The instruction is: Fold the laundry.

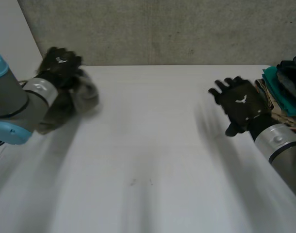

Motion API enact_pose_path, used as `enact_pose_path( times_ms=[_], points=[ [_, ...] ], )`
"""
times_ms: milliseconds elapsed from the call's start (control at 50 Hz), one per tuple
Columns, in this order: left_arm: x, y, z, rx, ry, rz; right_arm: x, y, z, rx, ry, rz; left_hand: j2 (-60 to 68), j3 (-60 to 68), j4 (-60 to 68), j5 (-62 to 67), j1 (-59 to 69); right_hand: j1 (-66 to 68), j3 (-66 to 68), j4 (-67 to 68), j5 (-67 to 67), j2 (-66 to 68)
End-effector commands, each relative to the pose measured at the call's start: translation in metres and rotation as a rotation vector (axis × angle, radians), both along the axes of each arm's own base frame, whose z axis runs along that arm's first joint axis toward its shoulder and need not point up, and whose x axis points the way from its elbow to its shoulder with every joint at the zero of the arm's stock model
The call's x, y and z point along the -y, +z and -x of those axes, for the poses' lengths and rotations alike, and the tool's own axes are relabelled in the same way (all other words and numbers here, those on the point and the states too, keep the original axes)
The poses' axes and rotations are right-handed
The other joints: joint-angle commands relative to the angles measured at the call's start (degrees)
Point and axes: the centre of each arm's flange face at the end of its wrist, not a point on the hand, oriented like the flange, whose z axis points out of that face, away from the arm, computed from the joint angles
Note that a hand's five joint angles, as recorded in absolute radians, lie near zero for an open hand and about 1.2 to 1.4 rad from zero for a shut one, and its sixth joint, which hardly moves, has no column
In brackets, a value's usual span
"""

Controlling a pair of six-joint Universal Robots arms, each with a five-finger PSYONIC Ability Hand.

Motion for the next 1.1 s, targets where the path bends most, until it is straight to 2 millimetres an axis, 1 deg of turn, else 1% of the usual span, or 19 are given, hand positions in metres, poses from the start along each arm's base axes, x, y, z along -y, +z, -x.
enact_pose_path(
  times_ms=[20, 40, 100, 120, 140, 160, 180, 200, 220, 280, 360, 460, 540, 620, 660, 720, 820, 920, 1100],
  points=[
    [-0.123, 0.024, 0.071, -0.076, -0.398, -0.069, 0.018, 0.023, 0.017, 0.021, -0.102, 0.073, 11.6, 13.1, 11.6, 14.4, 17.4, -1.9, -2.4, -3.7, -3.7, -2.8],
    [-0.148, 0.021, 0.080, -0.071, -0.490, -0.095, 0.019, 0.025, 0.017, 0.027, -0.107, 0.076, 11.6, 13.1, 11.6, 14.4, 17.4, -1.9, -2.4, -3.7, -3.7, -2.8],
    [-0.178, 0.011, 0.088, -0.060, -0.606, -0.148, 0.020, 0.028, 0.017, 0.035, -0.109, 0.078, 11.6, 13.1, 11.6, 14.4, 17.4, -1.9, -2.4, -3.7, -3.7, -2.8],
    [-0.194, -0.001, 0.091, -0.048, -0.667, -0.193, 0.020, 0.028, 0.017, 0.035, -0.109, 0.075, 11.6, 13.1, 11.6, 14.4, 17.4, -1.9, -2.4, -3.7, -3.7, -2.8],
    [-0.200, -0.005, 0.092, -0.043, -0.689, -0.210, 0.020, 0.028, 0.016, 0.035, -0.106, 0.075, 8.1, 9.6, 8.1, 10.9, 14.0, -1.9, -2.4, -3.7, -3.7, -2.8],
    [-0.206, -0.009, 0.093, -0.039, -0.706, -0.226, 0.019, 0.028, 0.016, 0.036, -0.104, 0.069, -5.9, -4.4, -5.9, -3.1, -0.1, -1.9, -2.4, -3.7, -3.7, -2.8],
    [-0.211, -0.014, 0.093, -0.033, -0.722, -0.246, 0.019, 0.028, 0.015, 0.035, -0.101, 0.065, -37.7, -36.2, -37.7, -34.9, -31.8, -1.9, -2.4, -3.7, -3.7, -2.8],
    [-0.212, -0.014, 0.093, -0.032, -0.722, -0.251, 0.019, 0.029, 0.015, 0.034, -0.101, 0.063, -50.8, -49.3, -50.8, -48.0, -45.0, -1.9, -2.4, -3.7, -3.7, -2.8],
    [-0.211, -0.015, 0.092, -0.033, -0.715, -0.256, 0.019, 0.029, 0.015, 0.033, -0.101, 0.059, -58.4, -56.9, -58.4, -55.6, -52.6, -1.9, -2.4, -3.7, -3.7, -2.8],
    [-0.202, -0.010, 0.088, -0.040, -0.649, -0.261, 0.017, 0.023, 0.013, 0.024, -0.089, 0.018, -58.4, -56.9, -58.4, -55.6, -52.6, -1.9, -2.4, -3.7, -3.7, -2.8],
    [-0.177, -0.008, 0.072, -0.049, -0.487, -0.275, 0.014, 0.011, 0.010, 0.010, -0.051, -0.083, -58.4, -56.9, -58.4, -55.6, -52.6, -1.9, -2.4, -3.7, -3.7, -2.8],
    [-0.165, -0.001, 0.067, -0.055, -0.428, -0.249, 0.004, 0.008, 0.008, 0.011, -0.010, -0.215, -58.4, -56.9, -58.4, -55.5, -52.5, -1.9, -2.4, -3.7, -3.7, -2.8],
    [-0.155, 0.002, 0.063, -0.061, -0.401, -0.247, -0.010, 0.005, 0.006, -0.011, 0.032, -0.337, -56.7, -55.2, -56.7, -53.9, -50.8, -1.9, -2.4, -3.7, -3.7, -2.8],
    [-0.161, -0.013, 0.063, -0.030, -0.397, -0.341, -0.019, 0.003, 0.006, -0.032, 0.049, -0.398, -52.5, -51.0, -52.5, -49.7, -46.6, -1.8, -2.3, -3.6, -3.6, -2.7],
    [-0.170, -0.025, 0.064, -0.007, -0.397, -0.430, -0.019, -0.001, 0.007, -0.048, 0.047, -0.411, -48.1, -46.6, -48.1, -45.3, -42.3, -1.8, -2.3, -3.6, -3.6, -2.7],
    [-0.184, -0.037, 0.064, 0.026, -0.372, -0.518, -0.018, -0.007, 0.006, -0.057, 0.051, -0.410, -47.3, -45.8, -47.3, -44.4, -41.4, -1.6, -2.1, -3.4, -3.5, -2.6],
    [-0.193, -0.049, 0.060, 0.065, -0.276, -0.537, -0.017, -0.013, 0.005, -0.068, 0.050, -0.402, -45.6, -44.1, -45.6, -42.8, -39.7, -1.6, -2.1, -3.4, -3.5, -2.6],
    [-0.191, -0.056, 0.060, 0.062, -0.235, -0.496, -0.021, -0.018, -0.002, -0.102, 0.069, -0.395, -44.9, -43.4, -44.9, -42.1, -39.1, -1.8, -2.3, -3.6, -3.6, -2.7],
    [-0.183, -0.094, 0.068, 0.085, -0.240, -0.537, -0.019, -0.027, 0.000, -0.120, 0.033, -0.399, -39.4, -37.9, -39.4, -36.5, -33.5, -1.8, -2.3, -3.6, -3.6, -2.7]
  ],
)
